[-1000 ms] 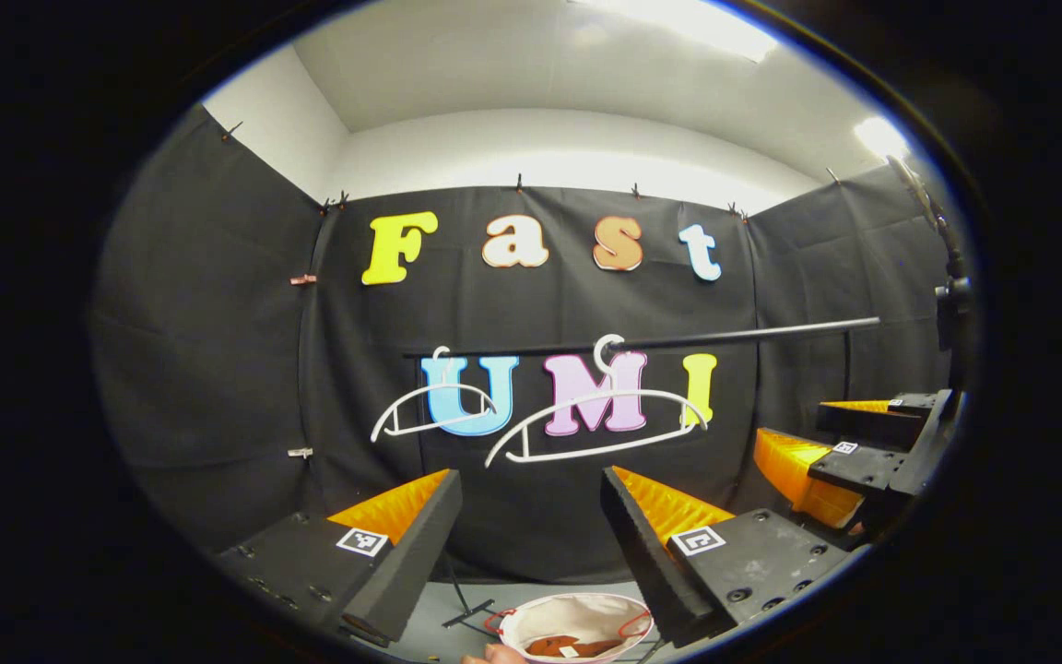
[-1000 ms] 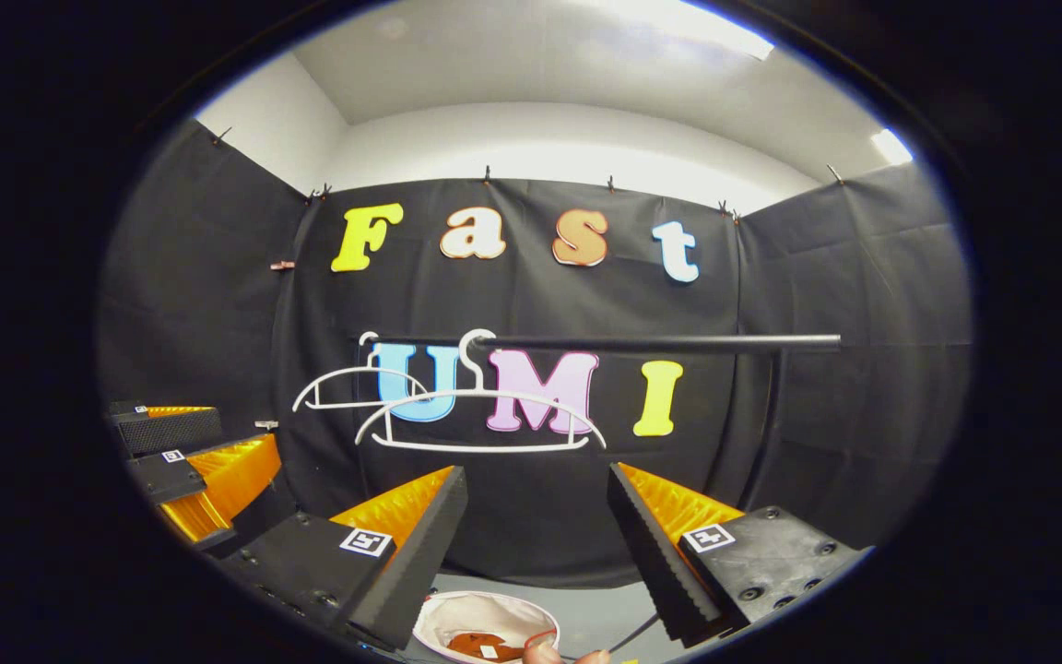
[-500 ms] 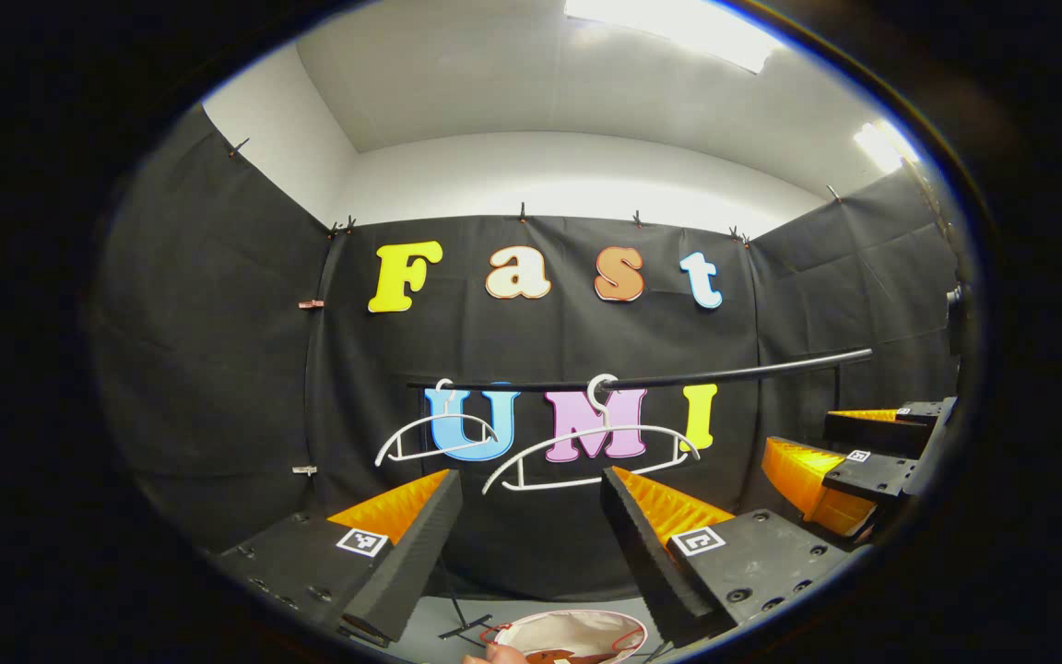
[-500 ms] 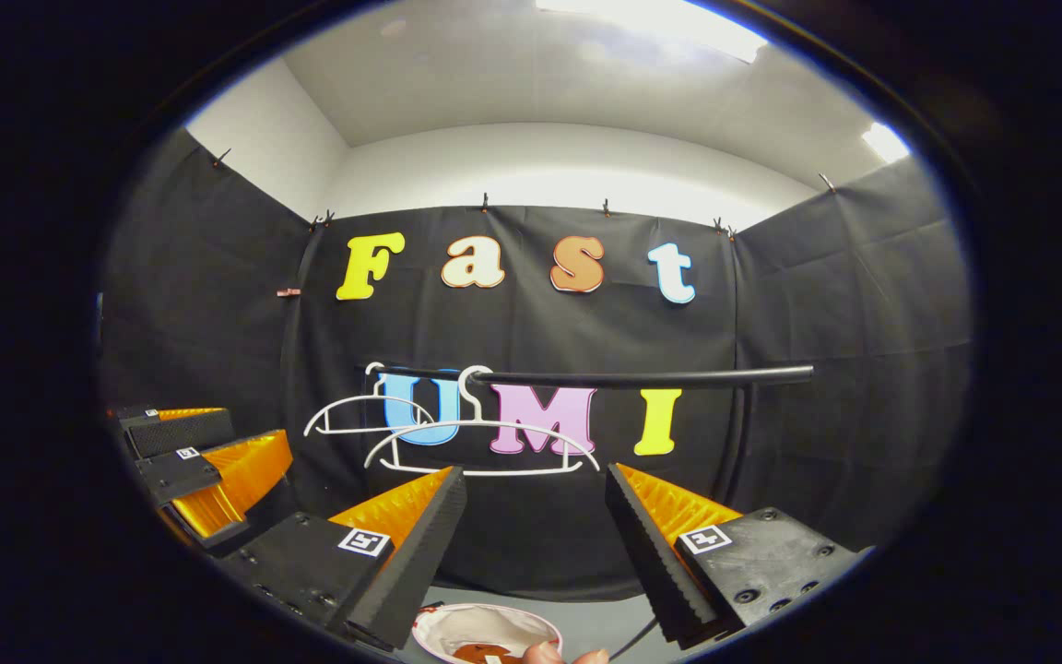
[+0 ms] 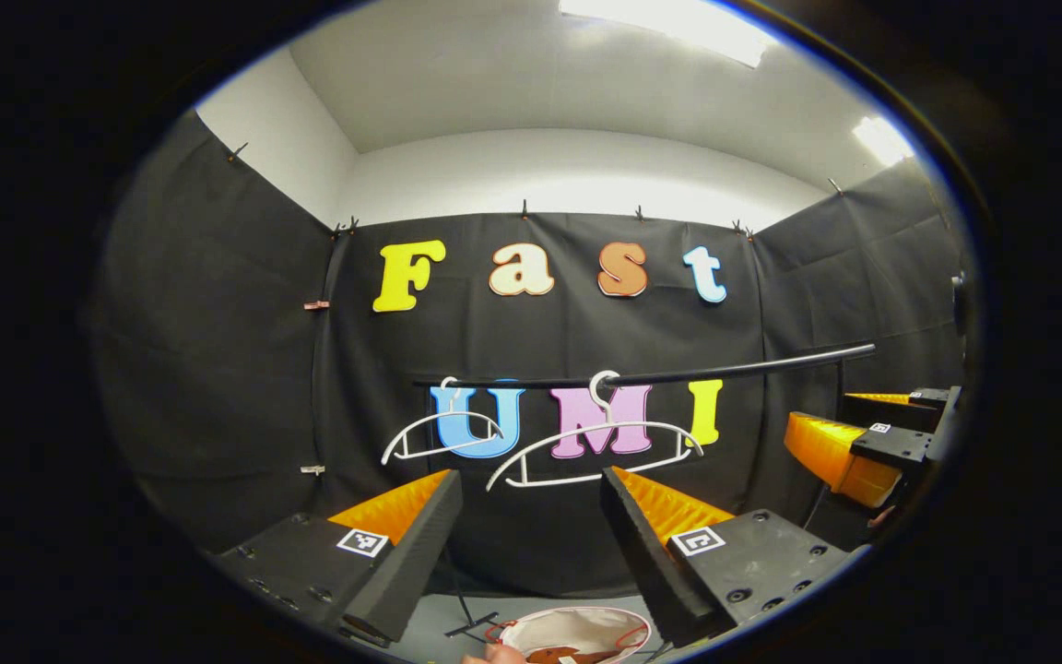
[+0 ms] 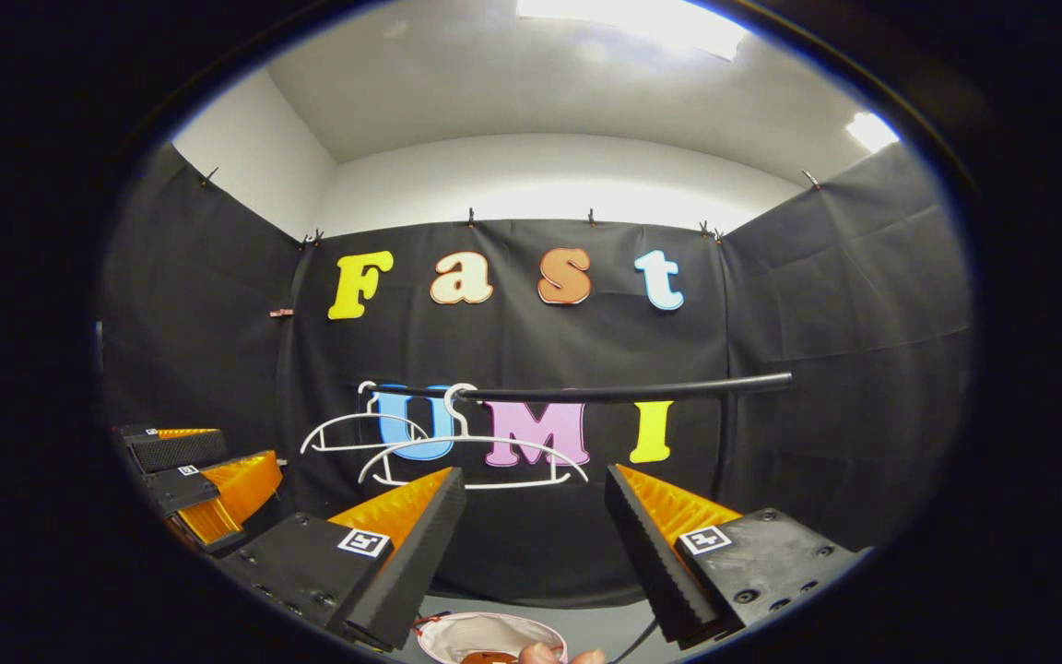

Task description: Grasp the clothes on the hanger with both hands and then place them into the laundry hamper below.

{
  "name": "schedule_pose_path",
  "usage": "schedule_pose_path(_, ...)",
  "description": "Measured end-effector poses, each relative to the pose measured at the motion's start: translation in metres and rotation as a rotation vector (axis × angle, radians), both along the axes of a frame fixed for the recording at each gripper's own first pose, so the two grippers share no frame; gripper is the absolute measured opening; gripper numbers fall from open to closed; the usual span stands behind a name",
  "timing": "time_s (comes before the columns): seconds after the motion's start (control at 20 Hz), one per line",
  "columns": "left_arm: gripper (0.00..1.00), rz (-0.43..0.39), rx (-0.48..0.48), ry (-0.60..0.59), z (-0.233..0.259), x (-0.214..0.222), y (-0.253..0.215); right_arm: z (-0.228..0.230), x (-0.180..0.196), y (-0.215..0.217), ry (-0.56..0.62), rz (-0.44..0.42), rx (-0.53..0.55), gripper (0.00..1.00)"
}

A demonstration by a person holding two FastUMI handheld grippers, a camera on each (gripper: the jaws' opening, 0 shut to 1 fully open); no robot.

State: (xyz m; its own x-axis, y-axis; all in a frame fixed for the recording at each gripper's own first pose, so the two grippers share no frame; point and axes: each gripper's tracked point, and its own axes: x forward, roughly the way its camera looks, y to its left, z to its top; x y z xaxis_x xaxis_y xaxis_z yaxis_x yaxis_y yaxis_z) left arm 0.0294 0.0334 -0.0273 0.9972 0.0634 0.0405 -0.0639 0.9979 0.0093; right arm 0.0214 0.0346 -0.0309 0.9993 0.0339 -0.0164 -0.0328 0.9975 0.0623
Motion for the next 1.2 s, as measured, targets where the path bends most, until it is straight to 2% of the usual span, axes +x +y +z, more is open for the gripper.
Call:
schedule_pose_path(0.5, 0.94, 0.056, 0.003, 0.02, -0.003, -0.009, 0.008, -0.009, -0.007, -0.001, 0.022, 0.022, -0.027, 0.96)
schedule_pose_path(0.55, 0.95, 0.058, 0.003, 0.02, -0.003, -0.01, 0.008, -0.009, -0.007, -0.003, 0.023, 0.02, -0.029, 1.0)
schedule_pose_path(1.2, 0.94, 0.033, -0.004, 0.015, -0.002, -0.018, 0.0, -0.009, -0.014, -0.009, 0.039, 0.007, -0.059, 0.98)
